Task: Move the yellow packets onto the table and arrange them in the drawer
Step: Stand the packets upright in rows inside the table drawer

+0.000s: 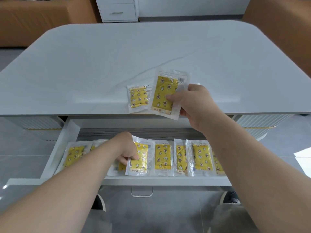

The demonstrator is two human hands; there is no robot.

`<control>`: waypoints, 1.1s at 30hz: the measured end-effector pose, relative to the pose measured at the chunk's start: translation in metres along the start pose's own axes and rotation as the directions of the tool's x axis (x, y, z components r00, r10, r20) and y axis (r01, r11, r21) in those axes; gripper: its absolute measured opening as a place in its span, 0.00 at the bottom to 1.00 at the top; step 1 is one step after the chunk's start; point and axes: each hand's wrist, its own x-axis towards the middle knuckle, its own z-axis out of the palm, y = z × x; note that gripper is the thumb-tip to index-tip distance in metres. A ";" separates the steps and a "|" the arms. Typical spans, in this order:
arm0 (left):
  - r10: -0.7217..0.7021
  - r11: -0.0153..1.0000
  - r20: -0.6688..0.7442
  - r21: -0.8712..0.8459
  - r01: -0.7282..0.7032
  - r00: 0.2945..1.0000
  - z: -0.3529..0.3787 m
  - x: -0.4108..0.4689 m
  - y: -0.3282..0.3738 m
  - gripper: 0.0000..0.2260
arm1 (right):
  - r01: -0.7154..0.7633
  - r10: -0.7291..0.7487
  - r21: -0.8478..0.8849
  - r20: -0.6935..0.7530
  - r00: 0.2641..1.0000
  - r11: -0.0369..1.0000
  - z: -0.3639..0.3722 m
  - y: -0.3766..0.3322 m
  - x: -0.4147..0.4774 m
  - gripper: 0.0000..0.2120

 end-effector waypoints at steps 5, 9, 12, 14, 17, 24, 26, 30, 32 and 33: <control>0.054 0.938 -0.059 0.345 -0.031 0.997 0.005 -0.005 0.001 0.19 | 0.002 0.006 -0.086 0.087 0.996 0.996 -0.004 0.003 -0.003 0.12; 0.240 0.784 -0.174 0.615 -0.084 0.955 0.005 -0.011 0.001 0.32 | -0.003 0.047 -0.232 0.187 0.981 0.973 -0.010 0.004 -0.007 0.13; 0.260 0.721 -0.172 0.689 -0.073 0.950 0.004 -0.019 0.010 0.34 | -0.024 0.126 -0.362 0.260 0.957 0.932 -0.016 0.002 -0.014 0.15; 0.244 0.738 -0.188 0.673 -0.056 0.952 -0.001 -0.027 0.019 0.28 | -0.034 0.168 -0.450 0.262 0.950 0.893 -0.020 0.002 -0.018 0.16; 0.298 0.752 -0.278 0.657 -0.046 0.913 -0.005 -0.036 0.027 0.07 | -0.042 0.217 -0.564 0.247 0.944 0.824 -0.028 0.009 -0.024 0.16; 0.360 0.771 -0.342 0.633 -0.070 0.868 -0.007 -0.050 0.028 0.05 | -0.188 0.381 -0.743 0.097 0.919 0.642 -0.028 0.067 -0.023 0.12; 0.402 0.785 -0.376 0.611 -0.102 0.835 -0.008 -0.051 0.028 0.02 | -0.241 0.398 -0.740 0.039 0.916 0.627 -0.025 0.083 -0.019 0.12; 0.447 0.806 -0.420 0.572 -0.152 0.790 -0.010 -0.056 0.028 0.05 | -0.143 0.344 -0.918 -0.007 0.939 0.370 -0.021 0.101 -0.013 0.13; 0.469 0.809 -0.432 0.560 -0.179 0.771 -0.010 -0.058 0.028 0.06 | -0.113 0.331 -0.959 -0.021 0.943 0.261 -0.020 0.105 -0.011 0.17; 0.481 0.810 -0.441 0.555 -0.191 0.758 -0.010 -0.059 0.029 0.06 | -0.105 0.331 -0.969 -0.026 0.943 0.222 -0.020 0.107 -0.009 0.18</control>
